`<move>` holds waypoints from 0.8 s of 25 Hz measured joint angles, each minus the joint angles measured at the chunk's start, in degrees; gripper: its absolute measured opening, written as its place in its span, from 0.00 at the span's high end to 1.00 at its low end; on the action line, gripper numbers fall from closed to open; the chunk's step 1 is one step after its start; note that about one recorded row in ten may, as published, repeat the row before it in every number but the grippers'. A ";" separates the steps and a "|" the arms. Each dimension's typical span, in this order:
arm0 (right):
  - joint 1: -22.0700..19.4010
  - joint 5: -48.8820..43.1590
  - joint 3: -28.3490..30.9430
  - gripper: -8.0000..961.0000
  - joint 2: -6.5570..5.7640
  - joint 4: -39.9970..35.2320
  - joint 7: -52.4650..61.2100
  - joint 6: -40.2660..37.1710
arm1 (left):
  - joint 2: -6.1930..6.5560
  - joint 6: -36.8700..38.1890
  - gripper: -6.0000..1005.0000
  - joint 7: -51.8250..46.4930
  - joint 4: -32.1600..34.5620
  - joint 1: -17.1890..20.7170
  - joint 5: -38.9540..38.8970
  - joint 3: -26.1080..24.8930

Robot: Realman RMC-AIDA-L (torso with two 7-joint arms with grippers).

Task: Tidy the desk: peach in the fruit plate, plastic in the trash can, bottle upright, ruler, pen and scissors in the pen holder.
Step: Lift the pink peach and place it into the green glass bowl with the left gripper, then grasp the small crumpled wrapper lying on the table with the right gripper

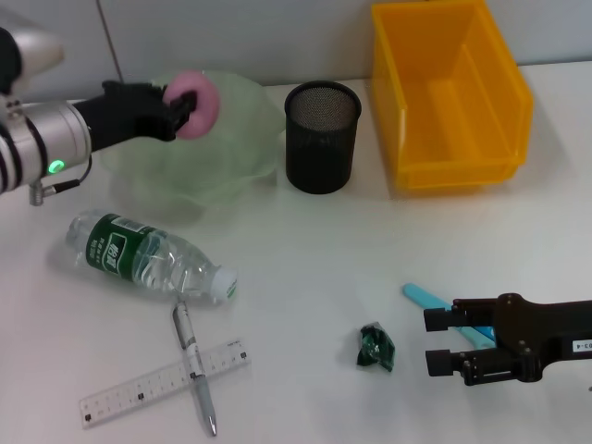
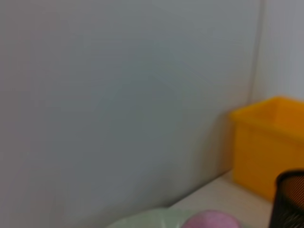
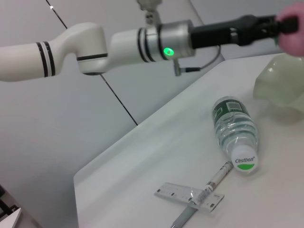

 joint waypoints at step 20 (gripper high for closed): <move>0.07 0.00 -0.03 0.19 0.04 0.01 0.00 -0.07 | -0.07 -3.98 0.35 1.05 -1.71 -0.60 -3.14 2.51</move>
